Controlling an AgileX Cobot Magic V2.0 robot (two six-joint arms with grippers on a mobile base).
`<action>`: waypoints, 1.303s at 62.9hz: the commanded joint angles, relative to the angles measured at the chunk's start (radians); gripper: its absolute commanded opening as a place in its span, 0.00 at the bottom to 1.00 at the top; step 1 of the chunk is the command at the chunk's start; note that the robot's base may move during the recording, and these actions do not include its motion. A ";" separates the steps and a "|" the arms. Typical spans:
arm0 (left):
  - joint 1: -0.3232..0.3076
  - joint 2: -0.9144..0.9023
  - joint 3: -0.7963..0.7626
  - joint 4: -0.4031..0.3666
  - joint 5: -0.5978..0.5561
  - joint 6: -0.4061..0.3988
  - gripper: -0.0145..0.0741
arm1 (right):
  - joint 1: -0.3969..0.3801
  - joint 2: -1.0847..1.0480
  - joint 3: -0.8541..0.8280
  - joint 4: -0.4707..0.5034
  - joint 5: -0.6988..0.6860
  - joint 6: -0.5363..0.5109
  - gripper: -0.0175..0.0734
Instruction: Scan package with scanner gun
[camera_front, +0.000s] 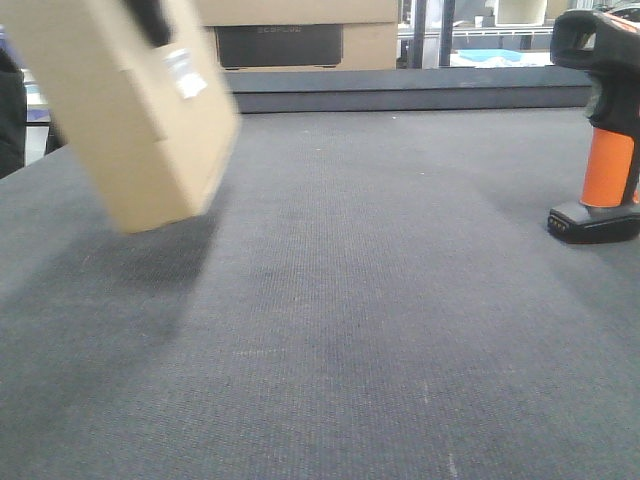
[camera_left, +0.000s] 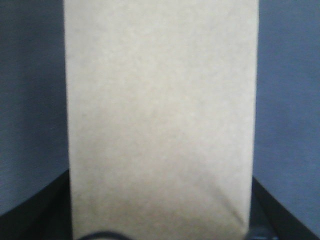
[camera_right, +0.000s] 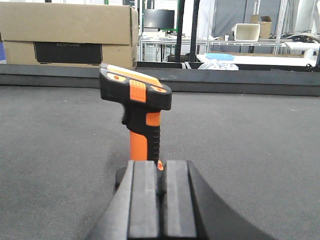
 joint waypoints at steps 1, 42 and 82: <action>-0.032 0.013 -0.008 -0.016 -0.027 -0.025 0.04 | 0.003 -0.003 0.000 0.004 -0.022 -0.002 0.01; -0.051 0.079 0.007 -0.256 -0.154 -0.029 0.04 | 0.005 -0.003 -0.033 0.009 0.022 -0.002 0.01; -0.062 0.079 0.013 -0.263 -0.149 -0.022 0.04 | 0.005 0.599 -0.344 -0.057 -0.165 -0.002 0.01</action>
